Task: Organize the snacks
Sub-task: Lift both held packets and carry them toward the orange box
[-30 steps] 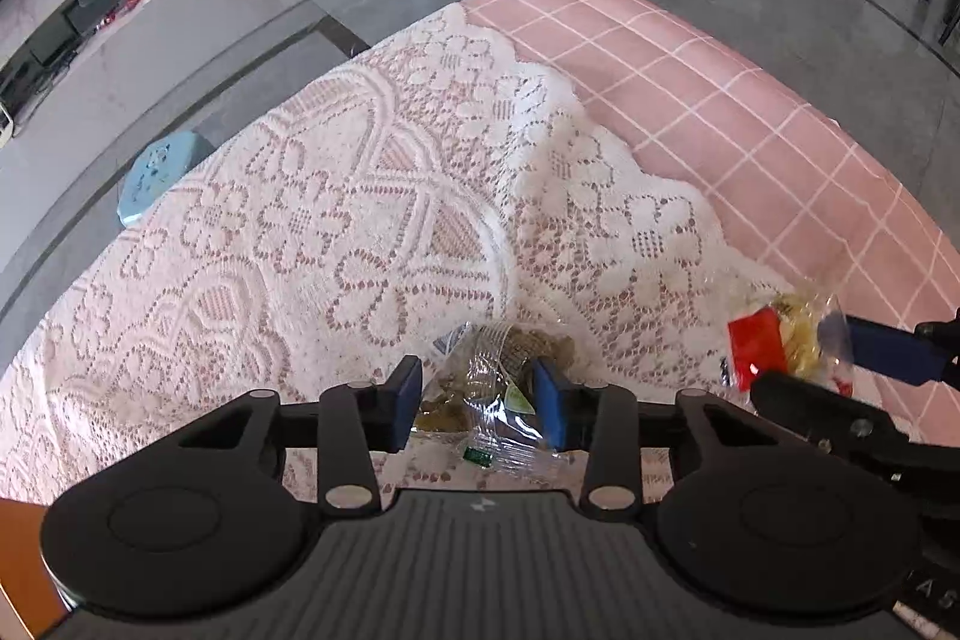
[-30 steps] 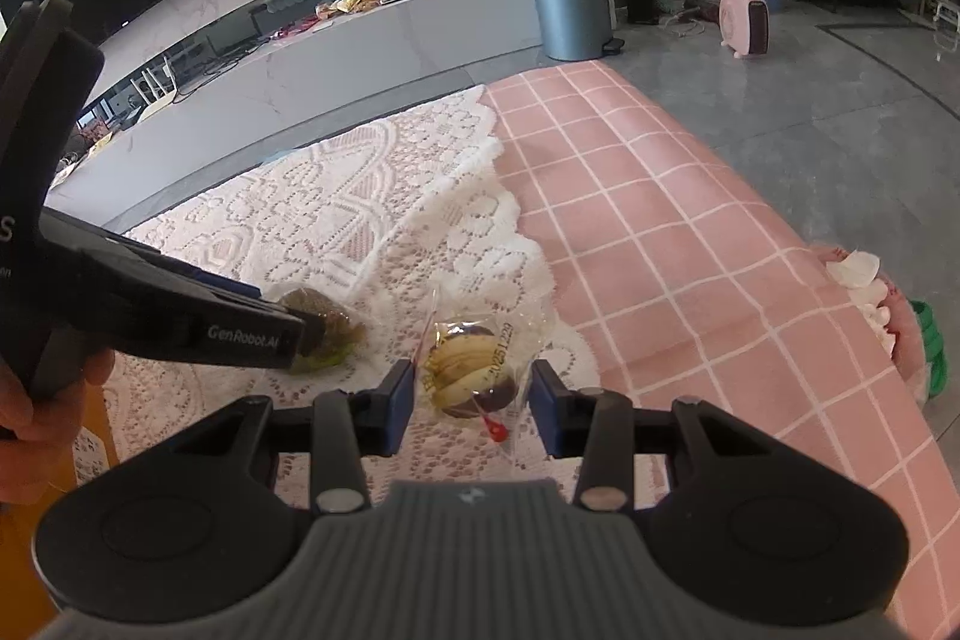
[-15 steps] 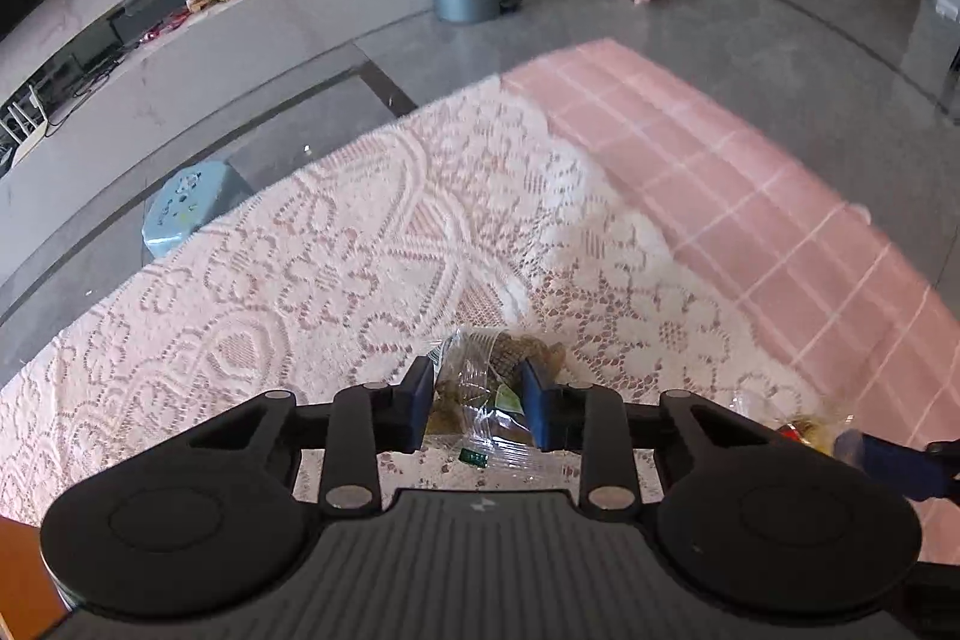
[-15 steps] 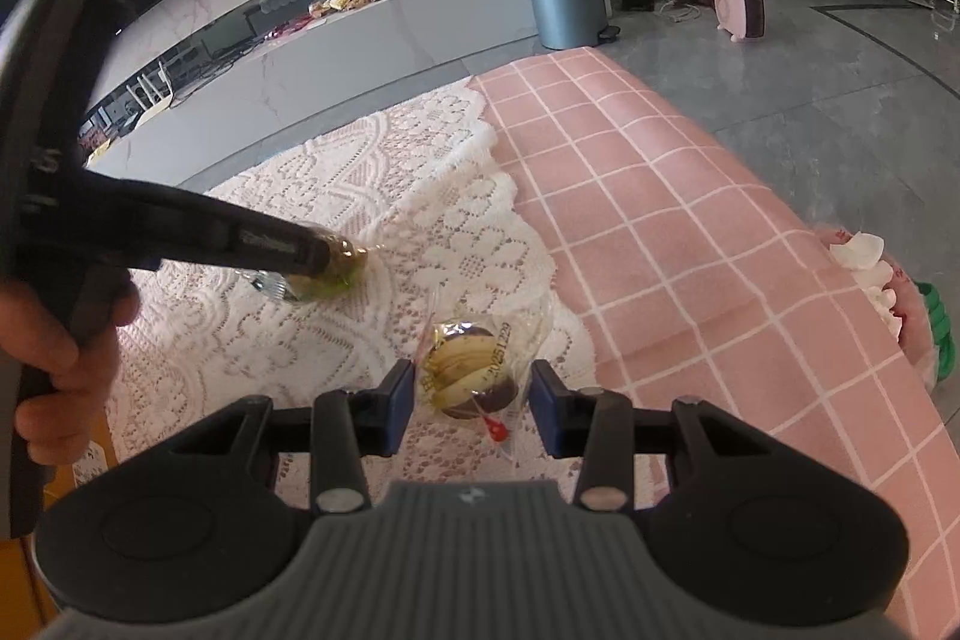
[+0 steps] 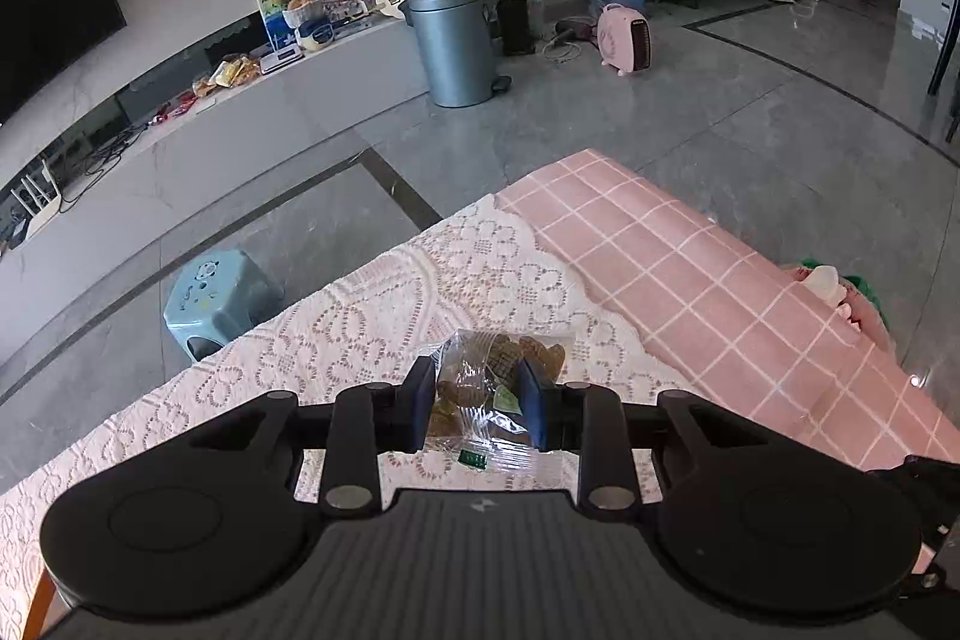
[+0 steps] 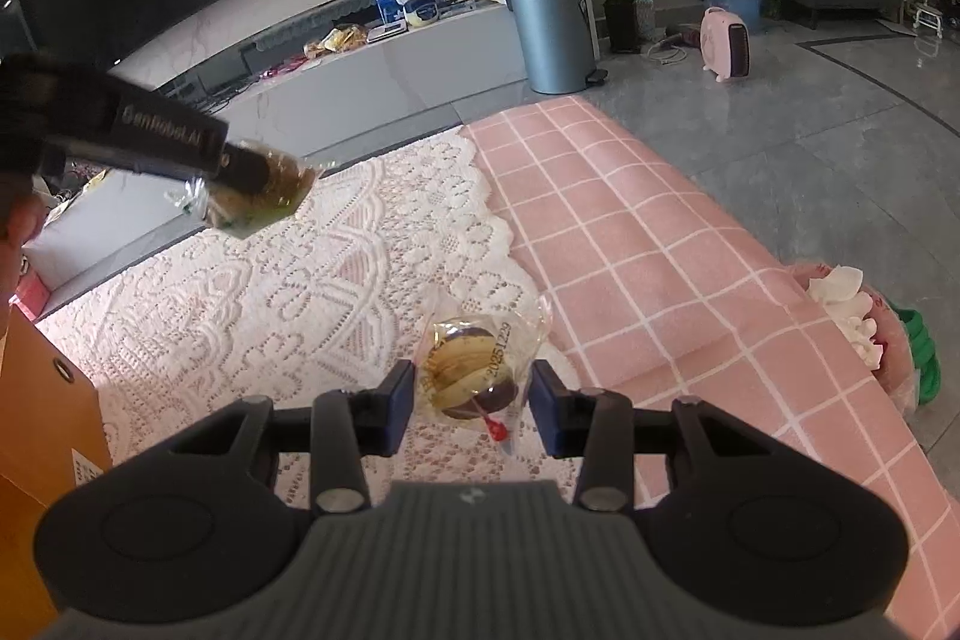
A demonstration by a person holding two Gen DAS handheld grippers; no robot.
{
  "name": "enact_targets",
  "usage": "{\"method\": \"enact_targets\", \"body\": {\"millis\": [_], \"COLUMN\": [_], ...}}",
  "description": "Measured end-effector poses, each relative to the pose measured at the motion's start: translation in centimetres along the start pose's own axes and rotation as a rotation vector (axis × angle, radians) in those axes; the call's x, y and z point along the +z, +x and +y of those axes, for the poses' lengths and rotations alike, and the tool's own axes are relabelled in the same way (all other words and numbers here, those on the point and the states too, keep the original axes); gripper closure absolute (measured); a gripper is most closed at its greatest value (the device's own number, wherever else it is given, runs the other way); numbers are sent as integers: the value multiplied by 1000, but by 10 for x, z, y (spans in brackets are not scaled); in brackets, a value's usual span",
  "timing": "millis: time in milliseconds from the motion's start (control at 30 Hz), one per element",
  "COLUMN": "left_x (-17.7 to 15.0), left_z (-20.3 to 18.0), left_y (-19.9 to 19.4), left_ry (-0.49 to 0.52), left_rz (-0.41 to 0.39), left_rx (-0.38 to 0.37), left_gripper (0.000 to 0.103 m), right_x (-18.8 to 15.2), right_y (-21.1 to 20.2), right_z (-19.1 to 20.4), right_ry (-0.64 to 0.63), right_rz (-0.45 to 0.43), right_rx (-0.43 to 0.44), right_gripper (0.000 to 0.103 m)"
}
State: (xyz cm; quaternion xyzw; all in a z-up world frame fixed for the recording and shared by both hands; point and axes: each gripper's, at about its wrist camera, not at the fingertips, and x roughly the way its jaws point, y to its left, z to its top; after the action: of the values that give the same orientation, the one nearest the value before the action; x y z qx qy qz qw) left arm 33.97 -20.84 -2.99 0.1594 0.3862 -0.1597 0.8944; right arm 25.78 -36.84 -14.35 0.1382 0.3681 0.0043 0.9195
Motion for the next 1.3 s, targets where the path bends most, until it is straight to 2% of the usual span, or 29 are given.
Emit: {"method": "enact_targets", "body": {"millis": [200,533,967,1300], "left_x": [-18,-53,-112,-169], "left_z": [-2,13,48,87], "left_y": [-19,-88,-168,-203], "left_ry": [-11,-91,-239,-375], "left_rz": [3,-41,-143,-136], "left_rx": [-24,-48,19,73], "left_gripper": [70,70,70,70], "right_x": [-2,-11,-22,-44], "right_y": [-4,-33,-97,-134], "right_z": [-2,15,67,113], "right_ry": [8,-9,-72,-142], "right_rz": [16,47,30,34], "right_rx": [6,25,72,137], "right_gripper": [63,63,64,64]}}
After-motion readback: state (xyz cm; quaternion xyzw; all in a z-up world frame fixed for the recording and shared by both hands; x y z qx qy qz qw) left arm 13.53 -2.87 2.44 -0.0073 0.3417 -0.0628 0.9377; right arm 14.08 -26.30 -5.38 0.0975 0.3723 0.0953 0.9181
